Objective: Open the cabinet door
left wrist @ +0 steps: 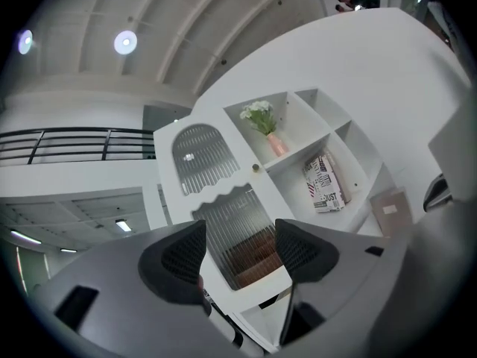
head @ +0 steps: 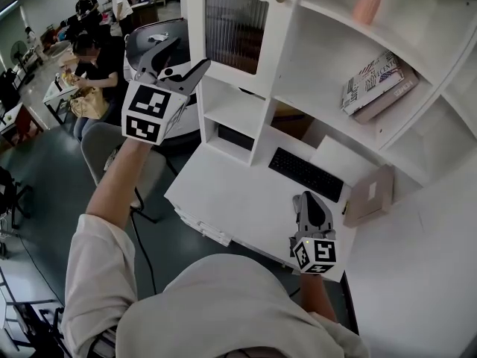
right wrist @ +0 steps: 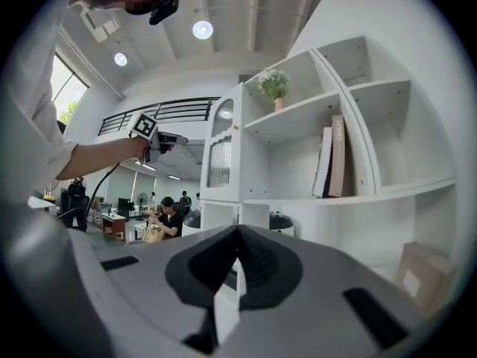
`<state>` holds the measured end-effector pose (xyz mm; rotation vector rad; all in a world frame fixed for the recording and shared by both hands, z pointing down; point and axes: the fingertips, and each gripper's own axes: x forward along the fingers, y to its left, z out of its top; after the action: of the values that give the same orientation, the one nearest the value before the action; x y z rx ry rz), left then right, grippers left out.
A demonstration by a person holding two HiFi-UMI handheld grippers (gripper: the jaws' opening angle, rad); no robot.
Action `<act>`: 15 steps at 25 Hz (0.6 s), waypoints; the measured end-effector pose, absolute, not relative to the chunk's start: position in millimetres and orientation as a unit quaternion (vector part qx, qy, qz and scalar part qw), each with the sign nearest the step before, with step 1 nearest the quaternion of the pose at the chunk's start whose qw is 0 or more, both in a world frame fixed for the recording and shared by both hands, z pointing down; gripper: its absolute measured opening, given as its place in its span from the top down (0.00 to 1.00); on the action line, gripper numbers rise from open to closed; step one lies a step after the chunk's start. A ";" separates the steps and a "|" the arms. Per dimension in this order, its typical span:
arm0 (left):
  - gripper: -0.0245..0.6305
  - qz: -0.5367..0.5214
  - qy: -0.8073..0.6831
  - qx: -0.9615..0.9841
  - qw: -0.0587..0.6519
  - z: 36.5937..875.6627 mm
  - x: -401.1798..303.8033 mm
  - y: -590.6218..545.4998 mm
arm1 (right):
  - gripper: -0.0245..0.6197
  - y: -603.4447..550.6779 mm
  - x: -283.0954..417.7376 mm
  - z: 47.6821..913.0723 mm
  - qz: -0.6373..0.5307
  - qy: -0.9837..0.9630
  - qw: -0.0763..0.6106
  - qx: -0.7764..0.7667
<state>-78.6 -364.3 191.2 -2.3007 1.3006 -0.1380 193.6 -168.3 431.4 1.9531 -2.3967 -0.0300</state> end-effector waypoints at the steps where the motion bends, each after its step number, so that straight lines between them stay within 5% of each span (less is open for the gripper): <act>1: 0.52 -0.054 0.473 -0.843 0.251 187.0 -74.9 -367.3 | 0.96 -167.1 195.3 431.5 -0.009 -0.773 0.025 0.633; 15: 0.53 -0.072 0.427 -0.851 0.298 141.4 -10.0 -407.7 | 0.96 -153.3 224.8 434.7 -0.002 -0.745 0.020 0.666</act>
<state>-10.0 -407.7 141.4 -2.2616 1.1335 -0.1919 224.8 -153.3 434.7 2.0672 -2.3121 -0.0048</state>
